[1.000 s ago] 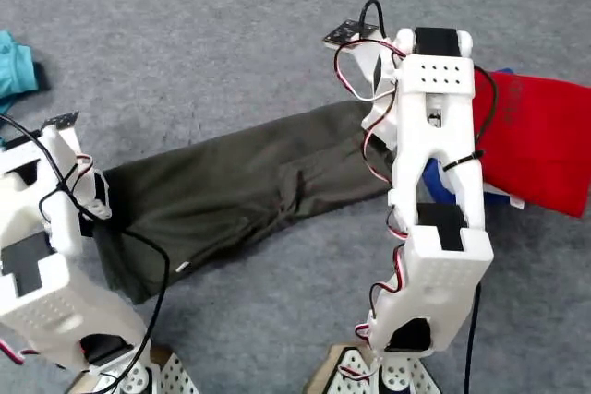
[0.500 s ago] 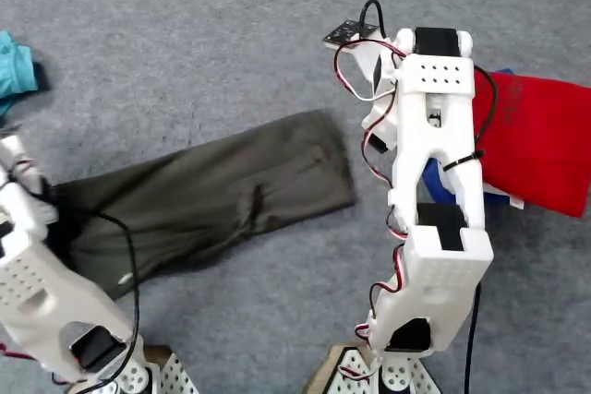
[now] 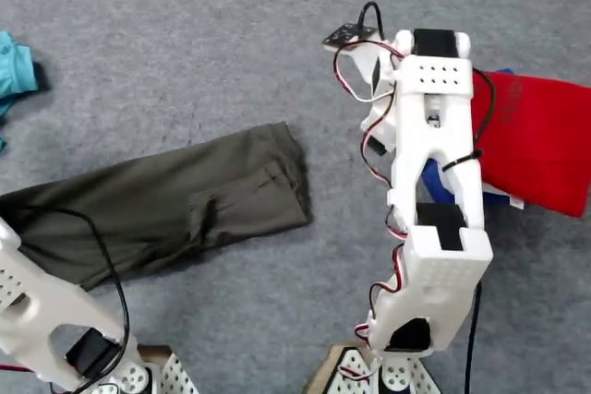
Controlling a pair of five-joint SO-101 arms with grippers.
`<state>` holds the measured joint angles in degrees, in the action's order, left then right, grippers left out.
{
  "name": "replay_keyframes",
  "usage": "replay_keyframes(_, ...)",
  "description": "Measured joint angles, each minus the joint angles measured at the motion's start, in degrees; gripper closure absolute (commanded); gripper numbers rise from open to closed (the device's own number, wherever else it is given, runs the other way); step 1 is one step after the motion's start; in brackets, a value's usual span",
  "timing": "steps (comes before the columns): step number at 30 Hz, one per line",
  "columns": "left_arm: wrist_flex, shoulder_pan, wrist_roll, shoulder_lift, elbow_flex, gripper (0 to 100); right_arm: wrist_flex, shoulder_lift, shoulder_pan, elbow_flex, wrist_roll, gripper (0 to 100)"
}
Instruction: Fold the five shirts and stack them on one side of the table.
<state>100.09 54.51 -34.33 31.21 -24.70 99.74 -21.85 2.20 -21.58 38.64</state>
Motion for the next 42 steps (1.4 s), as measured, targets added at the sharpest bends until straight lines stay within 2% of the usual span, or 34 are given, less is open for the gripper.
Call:
replay_keyframes(7,0.0,-6.7,0.0,-3.5,1.0,98,-14.2,0.0,5.1,10.5,-1.2,99.6)
replay_keyframes(14,0.0,-18.5,0.0,-11.4,9.8,98,-40.6,0.0,5.2,25.8,-10.7,99.6)
replay_keyframes(19,0.0,-28.7,0.0,-17.7,16.6,98,-55.7,0.0,5.2,35.8,-14.3,99.6)
replay_keyframes(24,0.0,-39.8,4.1,-20.9,20.6,98,-60.5,2.5,5.2,39.3,-14.9,99.6)
replay_keyframes(34,0.0,-63.0,16.4,-20.9,17.7,98,-62.1,2.5,4.7,39.6,-14.9,99.6)
replay_keyframes(38,0.0,-69.3,20.0,-20.9,13.4,98,-62.1,2.5,4.7,39.6,-14.9,99.6)
replay_keyframes(42,0.0,-72.7,23.2,-17.4,9.6,98,-62.1,2.5,4.6,39.6,-16.8,99.6)
